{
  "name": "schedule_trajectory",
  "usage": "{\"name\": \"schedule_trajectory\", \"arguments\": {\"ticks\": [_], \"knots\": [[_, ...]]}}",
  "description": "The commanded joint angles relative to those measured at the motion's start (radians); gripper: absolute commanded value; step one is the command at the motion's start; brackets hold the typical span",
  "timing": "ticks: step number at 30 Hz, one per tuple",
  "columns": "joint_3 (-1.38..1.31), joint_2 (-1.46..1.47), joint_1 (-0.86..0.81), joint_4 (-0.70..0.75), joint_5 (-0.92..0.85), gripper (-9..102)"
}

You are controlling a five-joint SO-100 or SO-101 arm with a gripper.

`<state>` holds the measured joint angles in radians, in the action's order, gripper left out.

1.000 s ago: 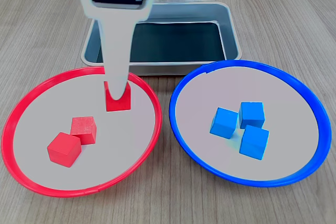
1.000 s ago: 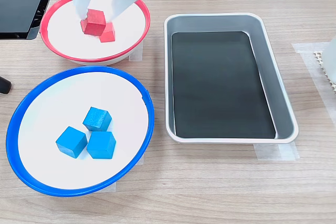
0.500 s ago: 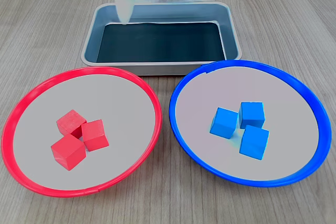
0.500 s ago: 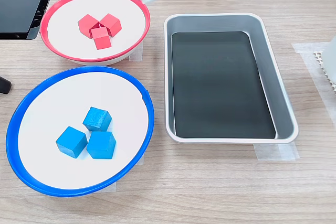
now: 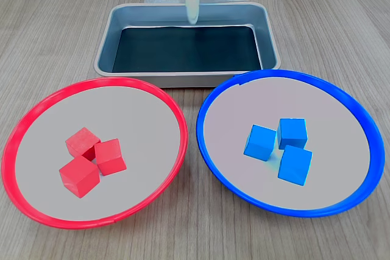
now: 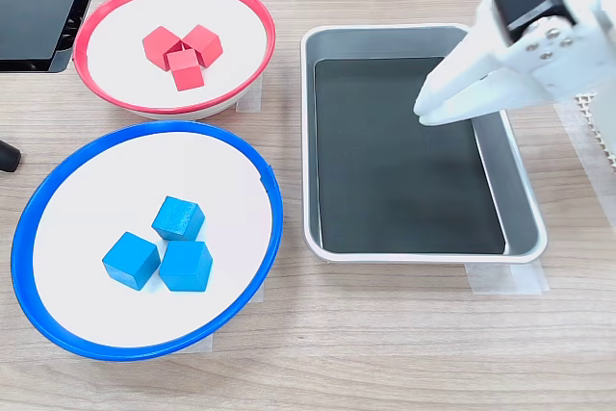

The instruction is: Move six blocks tray to matching dishes

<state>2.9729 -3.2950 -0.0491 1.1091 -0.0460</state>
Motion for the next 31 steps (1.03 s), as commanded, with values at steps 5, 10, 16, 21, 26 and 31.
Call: {"name": "schedule_trajectory", "arguments": {"ticks": [5,10,16,21,26,31], "knots": [[0.005,-0.032,-0.025,0.028,0.031,0],[0.005,-0.032,-0.026,0.028,0.031,5],[0.005,-0.032,-0.025,0.028,0.029,0],[0.005,-0.032,-0.025,0.028,0.029,0],[0.005,-0.032,-0.025,0.028,0.029,0],[0.005,-0.032,-0.025,0.028,0.029,0]]}}
